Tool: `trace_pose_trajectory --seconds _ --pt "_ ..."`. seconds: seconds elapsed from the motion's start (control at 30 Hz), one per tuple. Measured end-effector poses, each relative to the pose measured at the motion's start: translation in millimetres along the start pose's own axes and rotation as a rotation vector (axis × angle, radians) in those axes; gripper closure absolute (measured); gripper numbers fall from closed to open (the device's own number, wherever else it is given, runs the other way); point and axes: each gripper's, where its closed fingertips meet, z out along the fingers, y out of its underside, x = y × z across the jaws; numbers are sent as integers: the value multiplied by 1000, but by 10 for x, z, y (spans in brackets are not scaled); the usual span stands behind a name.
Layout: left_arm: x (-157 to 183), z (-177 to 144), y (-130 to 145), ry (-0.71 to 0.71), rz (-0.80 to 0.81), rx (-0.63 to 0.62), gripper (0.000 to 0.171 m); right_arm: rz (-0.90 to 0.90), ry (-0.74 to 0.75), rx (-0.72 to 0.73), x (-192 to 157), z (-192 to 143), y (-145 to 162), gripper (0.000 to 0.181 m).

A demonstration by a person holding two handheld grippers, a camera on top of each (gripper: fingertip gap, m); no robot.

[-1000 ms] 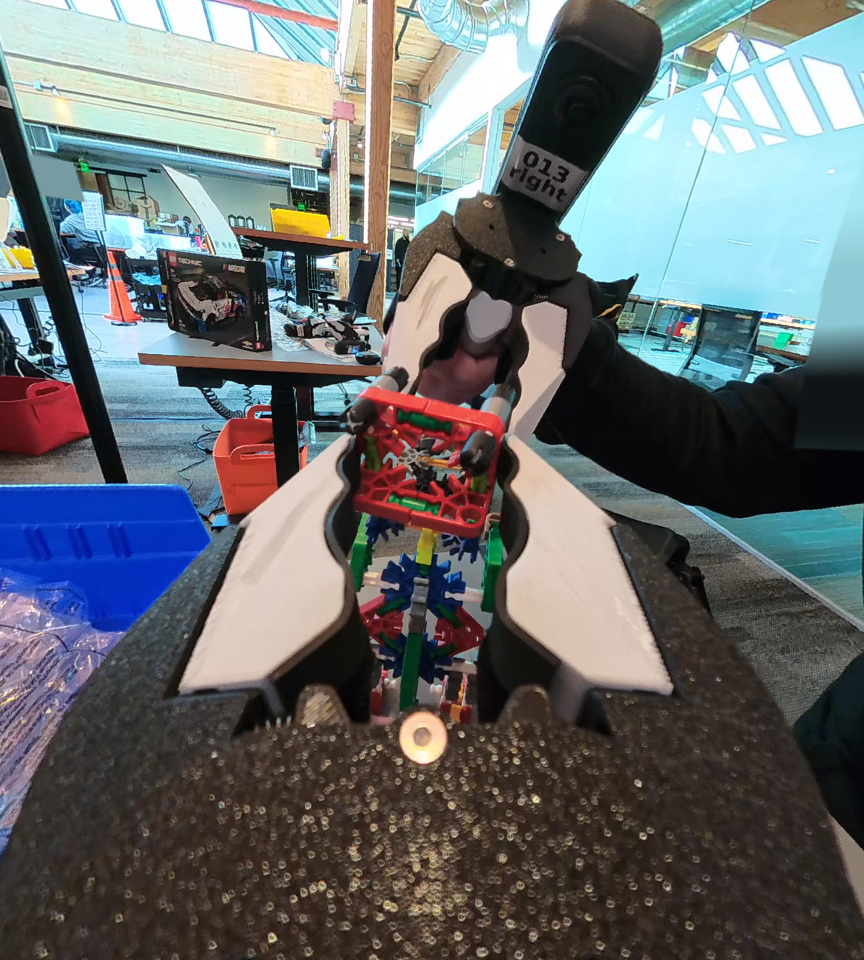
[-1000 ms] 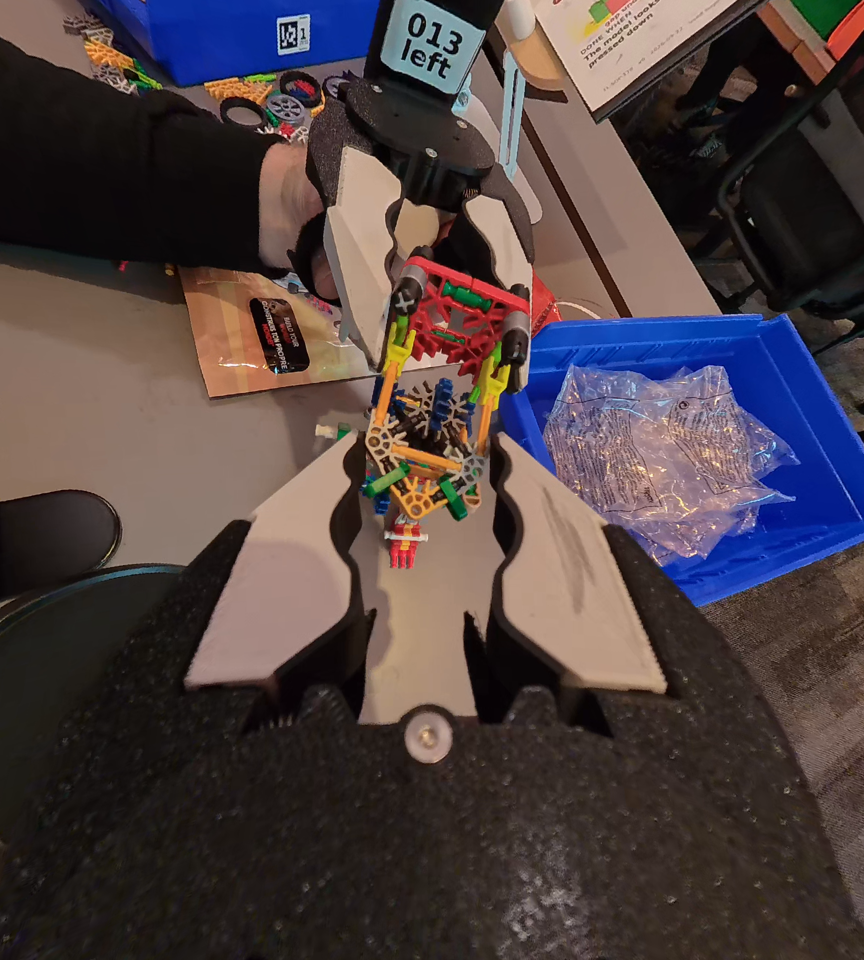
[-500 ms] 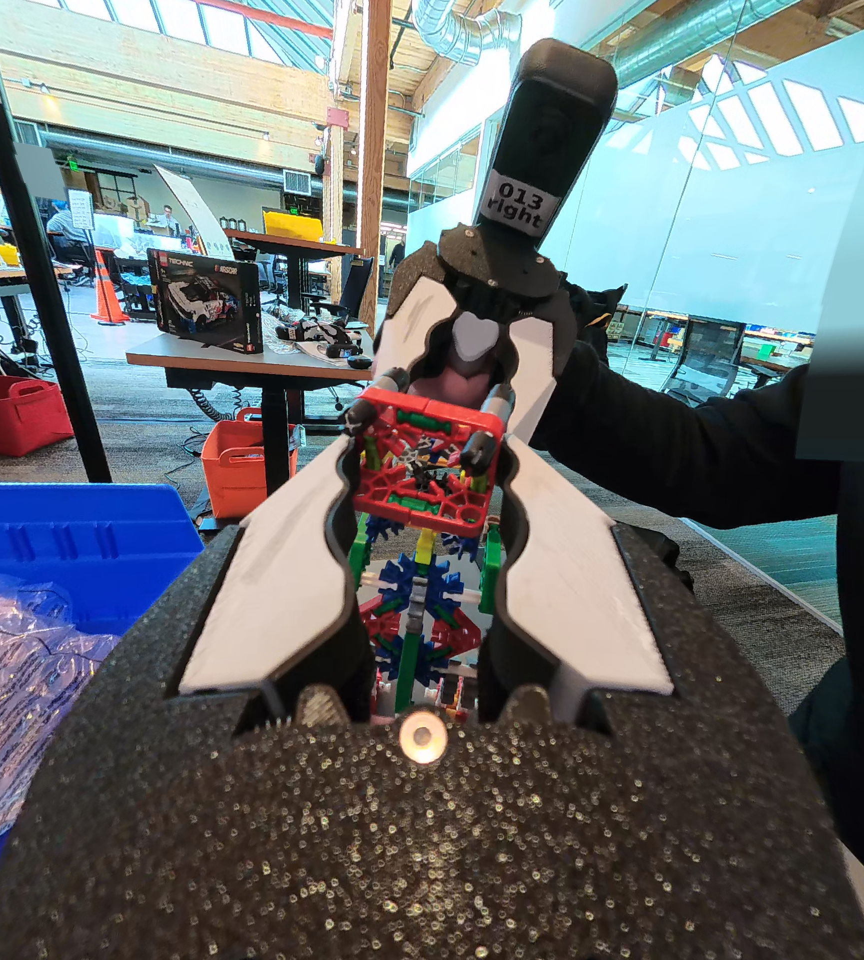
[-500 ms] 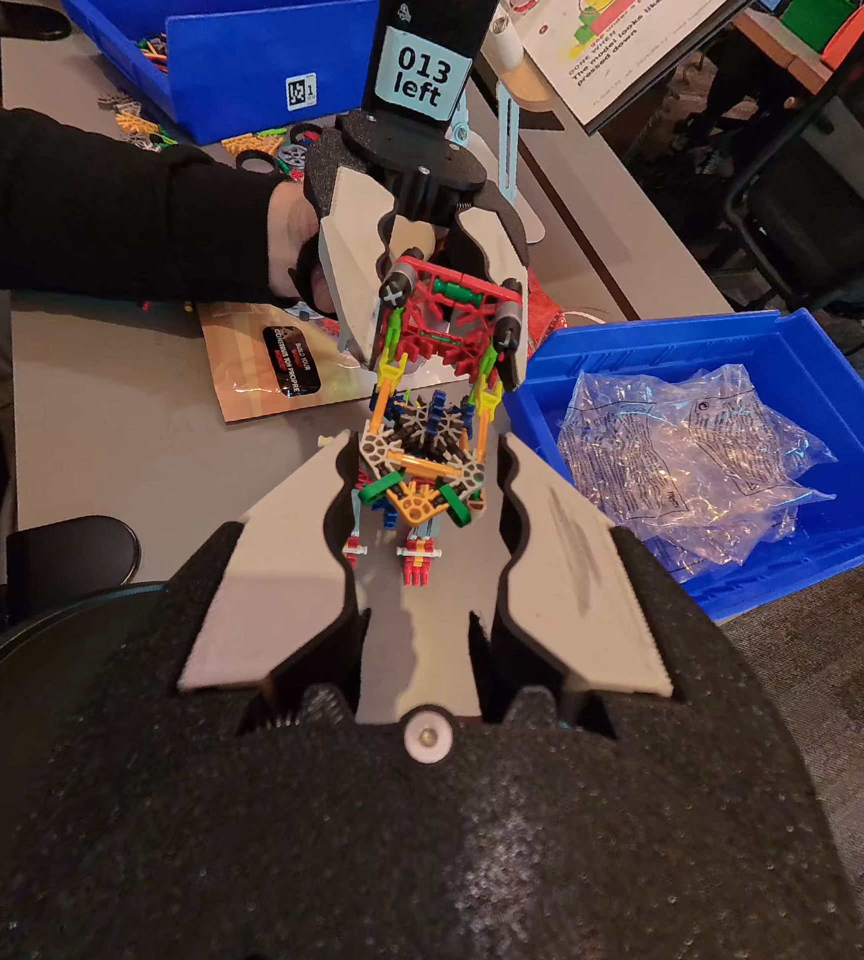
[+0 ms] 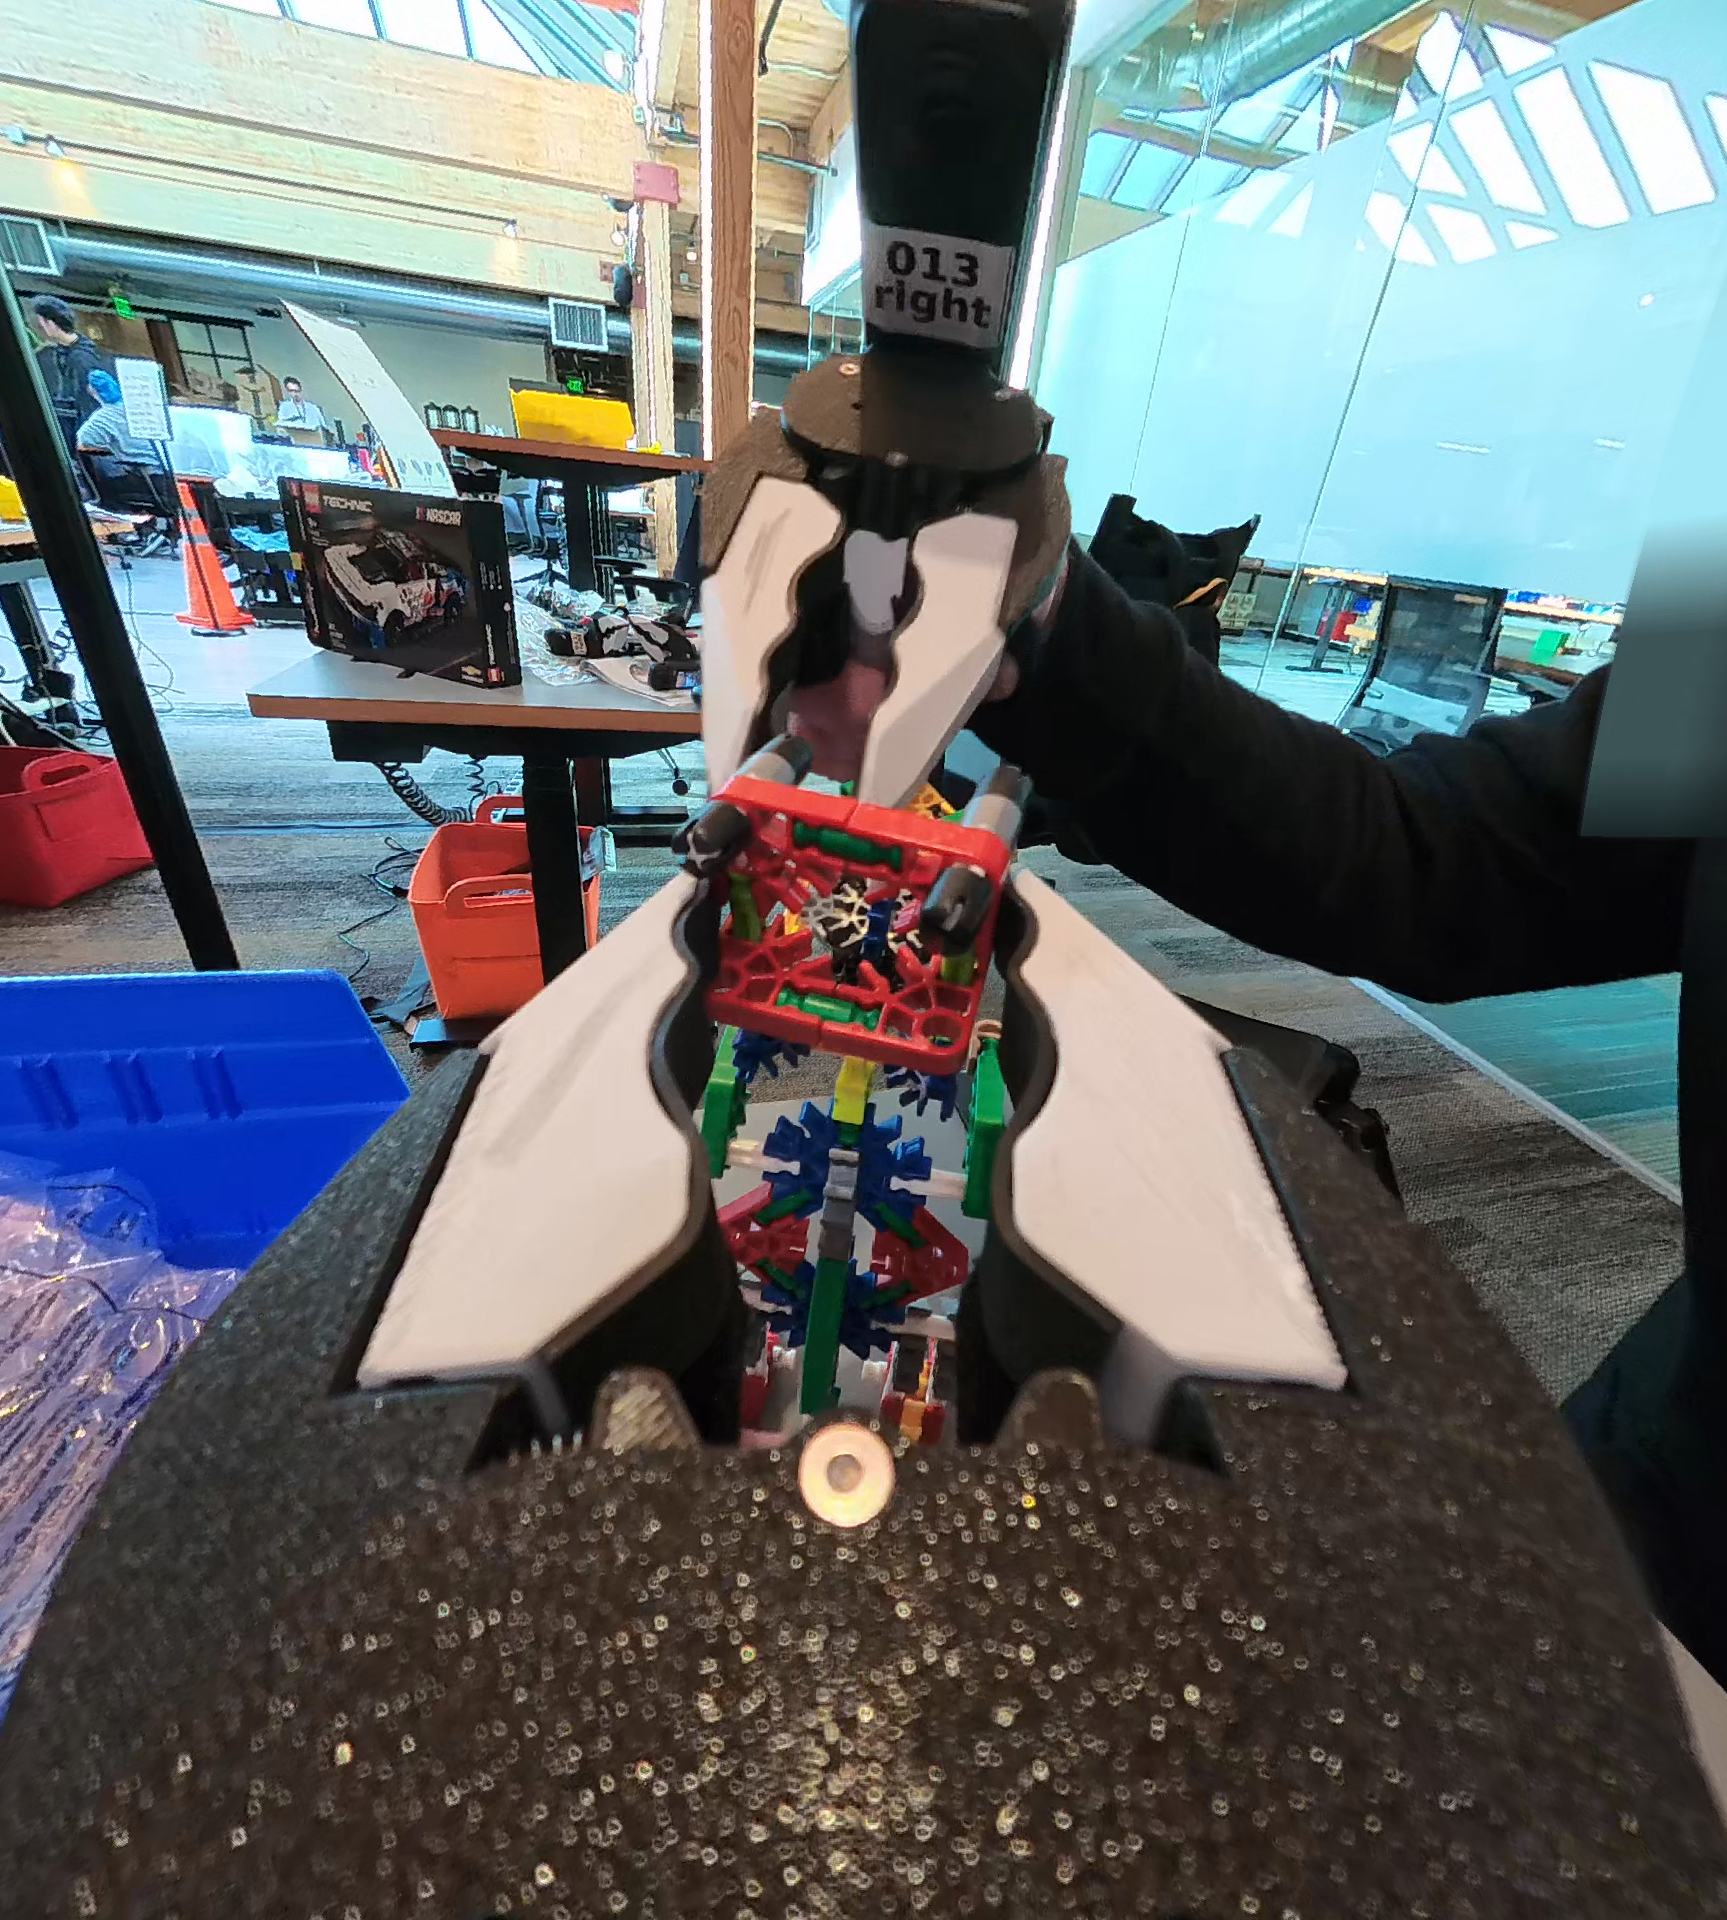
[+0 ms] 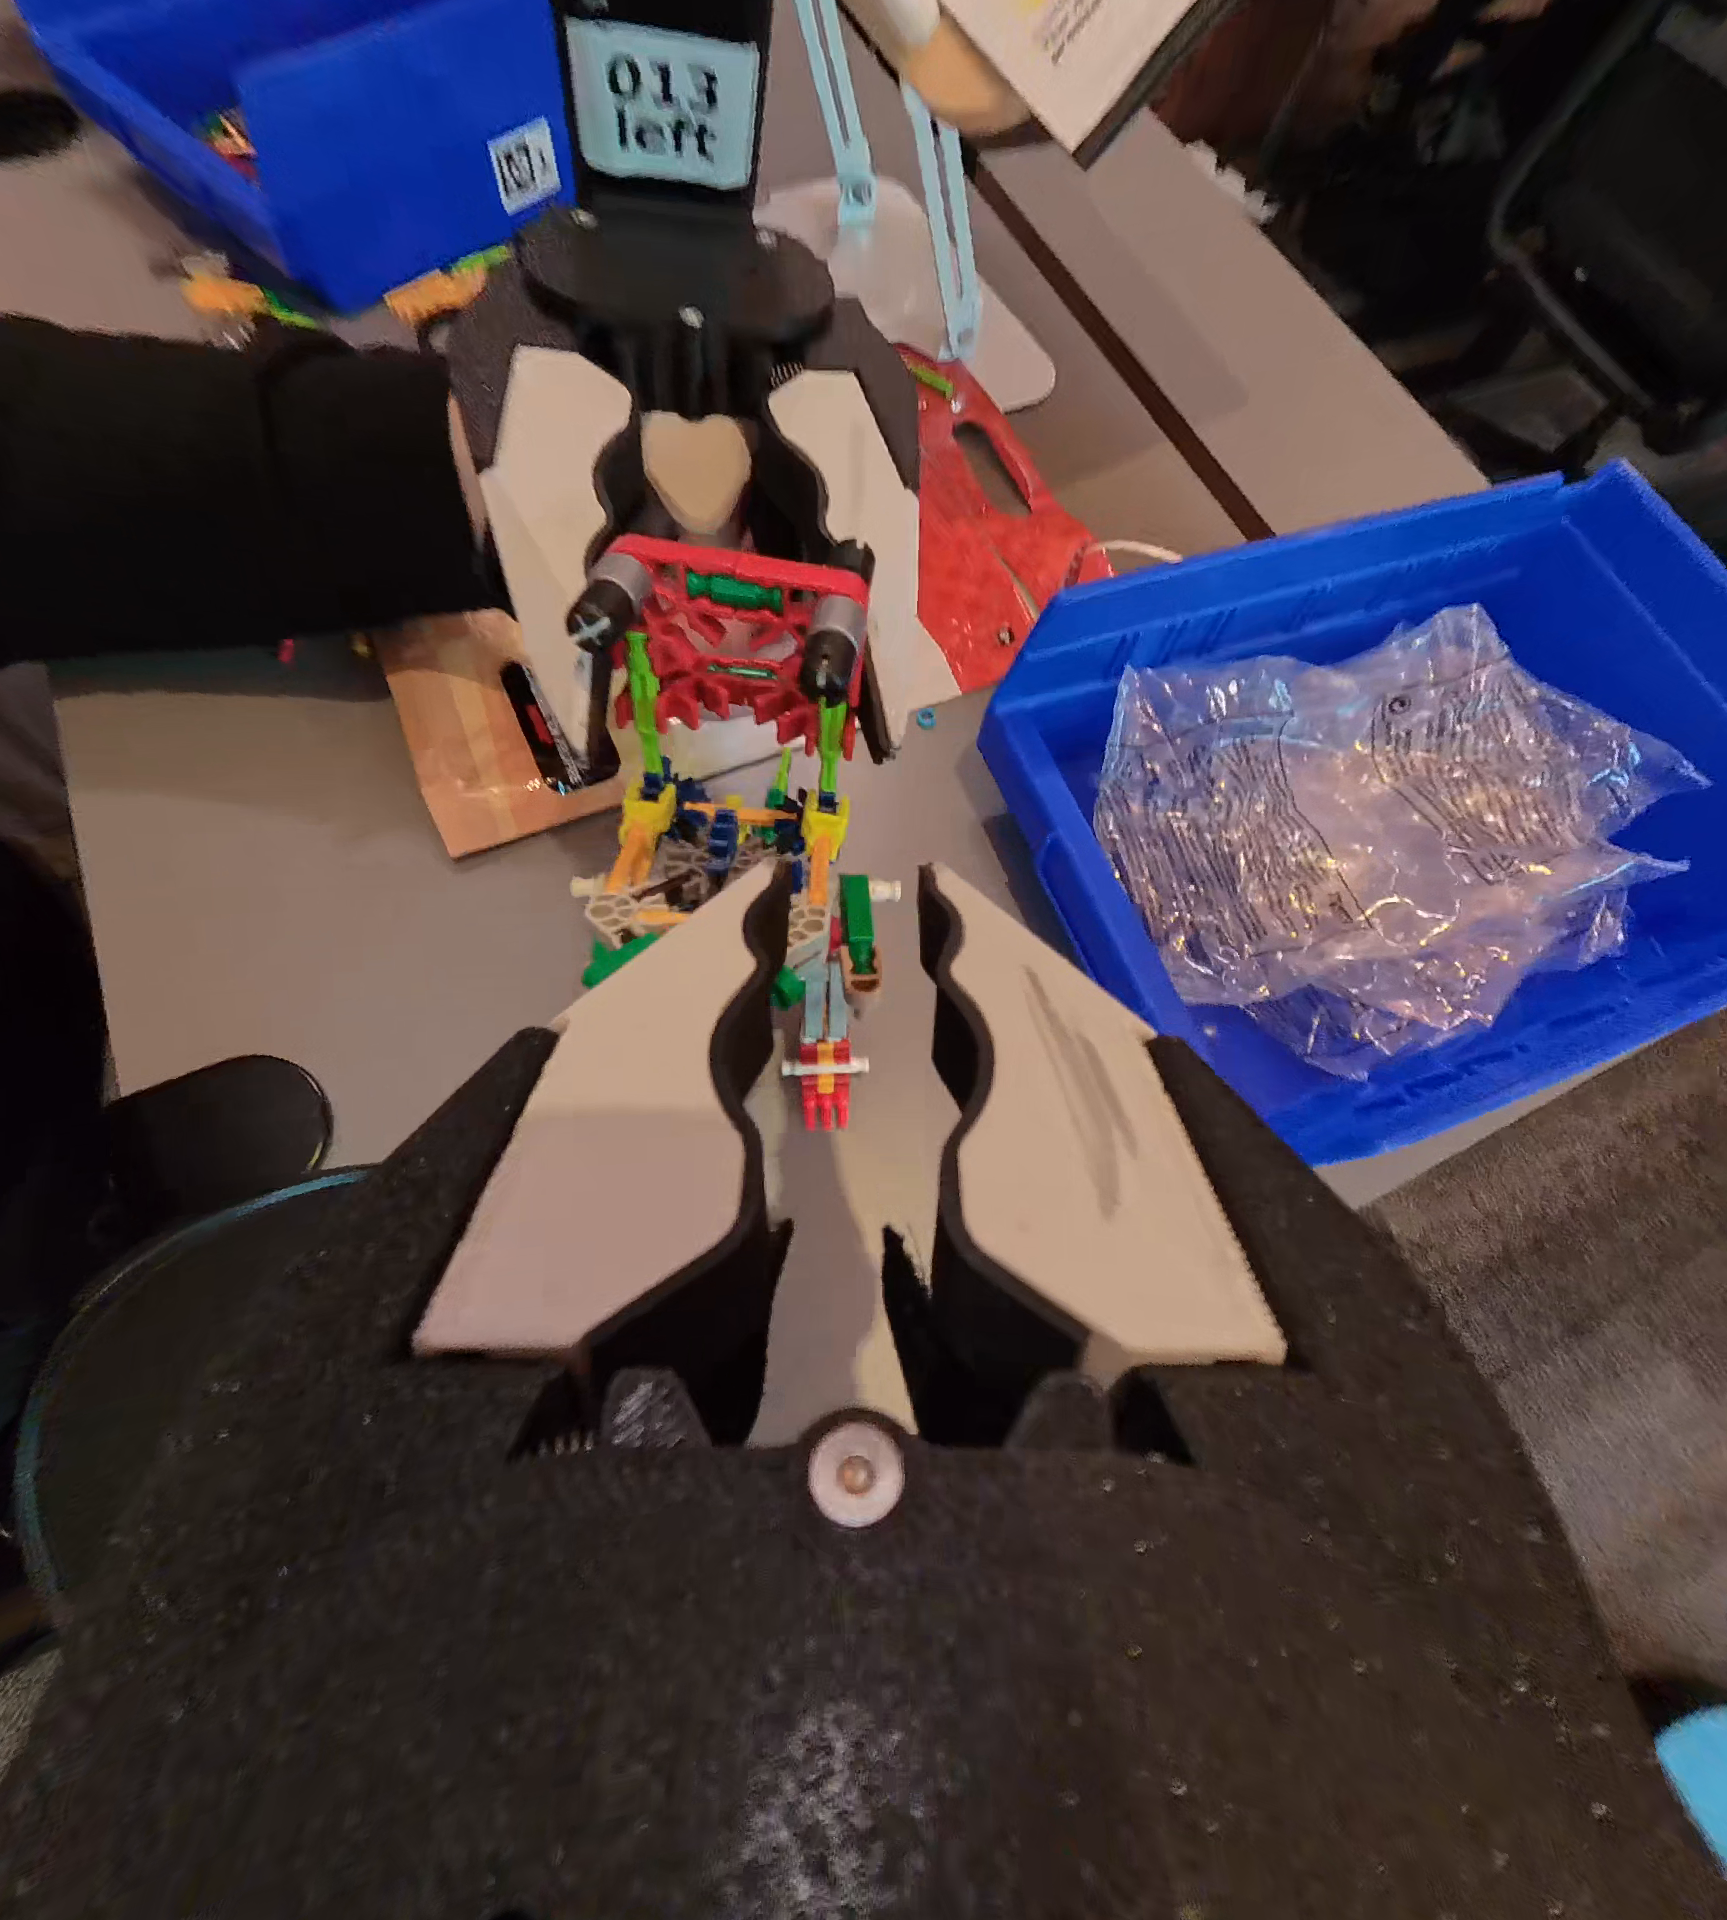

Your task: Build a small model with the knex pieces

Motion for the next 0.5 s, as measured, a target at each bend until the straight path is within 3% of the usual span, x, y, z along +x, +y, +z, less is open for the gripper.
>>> trace_pose_trajectory --seconds 0.2,0.37,0.5 --pt "24 16 3 -3 25 -22 122 30 -76 -146 -40 73 33 161" --pt "57 45 11 -8 52 -54 122 1 -104 -250 -88 80 79 181" --pt "71 54 11 -10 63 -62 122 -9 -87 -255 -120 134 76 174"
